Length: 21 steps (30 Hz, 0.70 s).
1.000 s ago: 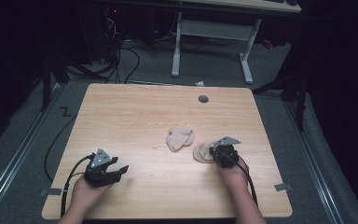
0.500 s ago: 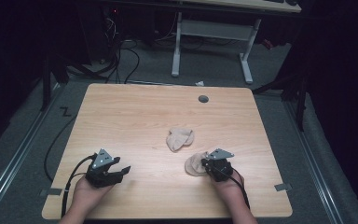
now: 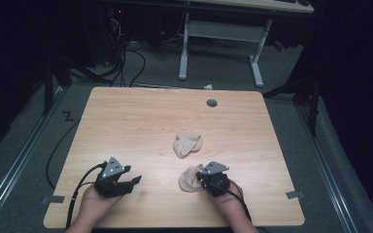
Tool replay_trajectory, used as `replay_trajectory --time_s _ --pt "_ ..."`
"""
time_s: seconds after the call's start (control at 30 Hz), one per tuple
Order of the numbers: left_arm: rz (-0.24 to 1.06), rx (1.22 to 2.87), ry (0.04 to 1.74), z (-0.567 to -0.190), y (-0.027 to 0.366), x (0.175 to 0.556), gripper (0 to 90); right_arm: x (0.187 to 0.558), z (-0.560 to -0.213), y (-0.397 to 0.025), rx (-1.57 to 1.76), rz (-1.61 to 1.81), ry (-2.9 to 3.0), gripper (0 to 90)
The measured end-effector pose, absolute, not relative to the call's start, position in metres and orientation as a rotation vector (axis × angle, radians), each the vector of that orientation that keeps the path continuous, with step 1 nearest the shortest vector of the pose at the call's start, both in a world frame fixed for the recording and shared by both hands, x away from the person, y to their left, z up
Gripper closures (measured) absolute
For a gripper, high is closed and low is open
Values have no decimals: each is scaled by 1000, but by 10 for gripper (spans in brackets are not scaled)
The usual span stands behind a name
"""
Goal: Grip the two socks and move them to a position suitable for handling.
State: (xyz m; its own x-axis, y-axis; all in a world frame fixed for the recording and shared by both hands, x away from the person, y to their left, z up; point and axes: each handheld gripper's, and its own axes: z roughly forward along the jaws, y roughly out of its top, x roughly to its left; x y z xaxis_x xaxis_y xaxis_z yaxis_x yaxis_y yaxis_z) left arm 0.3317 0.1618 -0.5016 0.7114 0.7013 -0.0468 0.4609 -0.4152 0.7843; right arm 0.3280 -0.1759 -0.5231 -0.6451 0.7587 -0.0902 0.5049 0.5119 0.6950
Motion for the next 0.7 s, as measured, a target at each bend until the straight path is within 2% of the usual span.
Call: replay_trajectory --time_s 0.07,0.27,0.7 --pt "365 2097 869 -502 156 330 432 325 -523 -169 1018 907 2391 899" --pt "331 2133 811 -501 133 319 525 320 -523 -154 949 914 2419 899" --pt "241 2193 738 -513 93 305 608 312 -524 -132 861 930 2461 898"
